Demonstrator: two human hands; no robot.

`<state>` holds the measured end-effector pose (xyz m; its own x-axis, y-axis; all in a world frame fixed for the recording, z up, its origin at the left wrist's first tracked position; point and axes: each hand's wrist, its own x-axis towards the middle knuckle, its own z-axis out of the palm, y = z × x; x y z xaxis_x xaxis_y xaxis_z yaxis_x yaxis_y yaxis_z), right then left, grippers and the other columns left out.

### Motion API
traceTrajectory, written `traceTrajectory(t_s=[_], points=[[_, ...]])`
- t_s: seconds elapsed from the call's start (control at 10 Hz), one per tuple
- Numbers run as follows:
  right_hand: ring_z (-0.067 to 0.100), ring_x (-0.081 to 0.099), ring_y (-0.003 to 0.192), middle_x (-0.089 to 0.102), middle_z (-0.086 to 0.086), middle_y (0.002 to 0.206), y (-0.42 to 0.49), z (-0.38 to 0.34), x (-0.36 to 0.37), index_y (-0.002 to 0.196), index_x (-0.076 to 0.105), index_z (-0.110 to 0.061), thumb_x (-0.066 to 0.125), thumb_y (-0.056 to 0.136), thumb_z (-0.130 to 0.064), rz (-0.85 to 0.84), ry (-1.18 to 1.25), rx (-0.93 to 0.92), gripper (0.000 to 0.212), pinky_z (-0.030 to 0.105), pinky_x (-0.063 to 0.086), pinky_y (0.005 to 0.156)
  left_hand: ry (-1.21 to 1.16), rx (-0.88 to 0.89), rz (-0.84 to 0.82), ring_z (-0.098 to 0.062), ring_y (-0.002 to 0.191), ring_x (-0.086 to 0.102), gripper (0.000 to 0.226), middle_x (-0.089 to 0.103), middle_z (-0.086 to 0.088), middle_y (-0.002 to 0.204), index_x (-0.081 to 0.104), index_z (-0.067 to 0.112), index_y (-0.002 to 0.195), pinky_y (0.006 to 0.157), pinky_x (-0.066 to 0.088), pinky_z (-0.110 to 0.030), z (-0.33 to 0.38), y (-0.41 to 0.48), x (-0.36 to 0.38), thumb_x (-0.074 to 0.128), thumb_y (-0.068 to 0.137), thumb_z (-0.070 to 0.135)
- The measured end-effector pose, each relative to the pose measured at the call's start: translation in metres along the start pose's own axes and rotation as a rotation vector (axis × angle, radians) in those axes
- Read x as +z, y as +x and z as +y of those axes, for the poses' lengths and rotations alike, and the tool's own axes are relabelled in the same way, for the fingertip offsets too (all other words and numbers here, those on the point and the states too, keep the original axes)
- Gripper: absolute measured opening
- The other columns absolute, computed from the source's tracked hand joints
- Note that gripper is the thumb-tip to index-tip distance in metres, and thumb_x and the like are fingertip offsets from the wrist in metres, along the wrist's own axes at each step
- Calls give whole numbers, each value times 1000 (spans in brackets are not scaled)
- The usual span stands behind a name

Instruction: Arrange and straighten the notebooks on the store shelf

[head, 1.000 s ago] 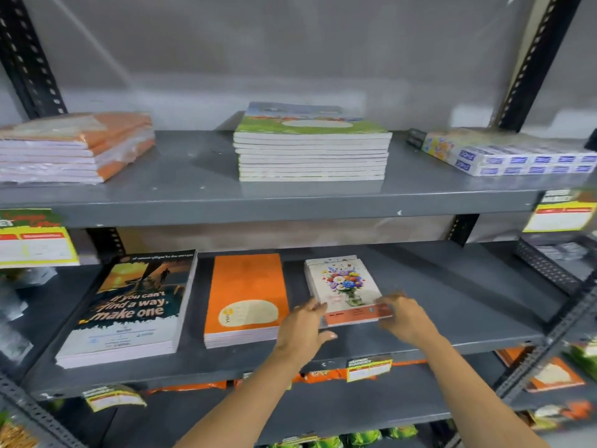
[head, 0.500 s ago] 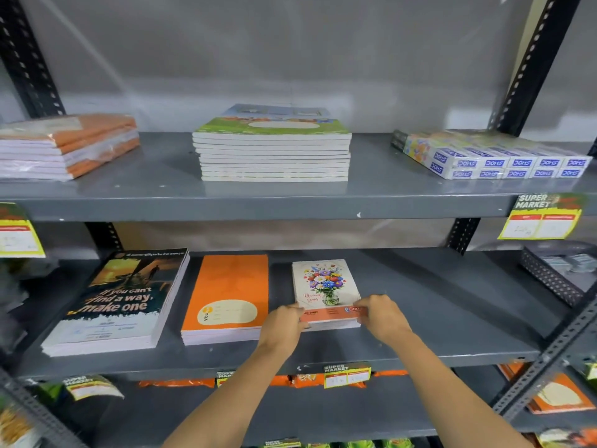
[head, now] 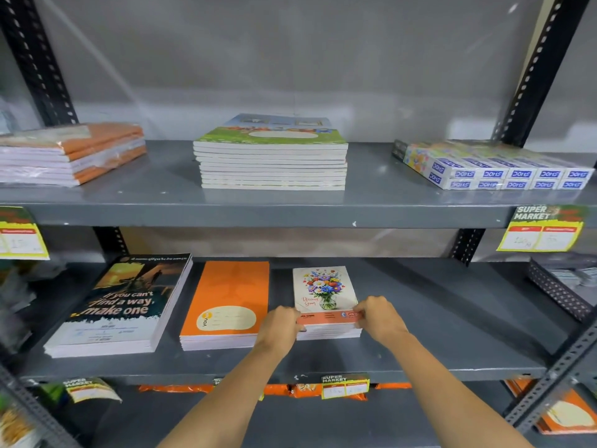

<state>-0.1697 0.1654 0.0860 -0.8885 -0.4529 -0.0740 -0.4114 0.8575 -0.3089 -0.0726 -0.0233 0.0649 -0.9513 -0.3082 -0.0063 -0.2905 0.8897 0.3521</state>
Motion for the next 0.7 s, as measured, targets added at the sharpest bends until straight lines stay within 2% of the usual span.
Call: traceTrajectory(t_s=[0.5, 0.6, 0.7], points=[[24, 65, 103, 66, 7, 121, 0, -1, 0, 120, 65, -14, 60, 90, -14, -7, 33, 18, 30, 32, 55, 93, 211, 69, -72, -27, 99, 67, 30, 69, -12, 111, 65, 7, 114, 85, 57, -33, 5, 4, -7, 60, 91, 26], [23, 63, 107, 64, 6, 124, -4, 1, -5, 128, 60, -18, 63, 88, -16, -36, 59, 21, 40, 33, 53, 94, 202, 57, -62, -26, 103, 66, 42, 67, -10, 117, 58, 11, 125, 86, 55, -32, 5, 0, -12, 58, 91, 36], [19, 66, 102, 67, -1, 121, -25, 5, -9, 138, 46, -29, 72, 80, -32, 20, 135, -24, 64, 33, 55, 87, 248, 104, 39, -27, 113, 62, 59, 61, -5, 132, 39, 15, 141, 86, 55, -35, 8, -23, -17, 47, 93, 49]])
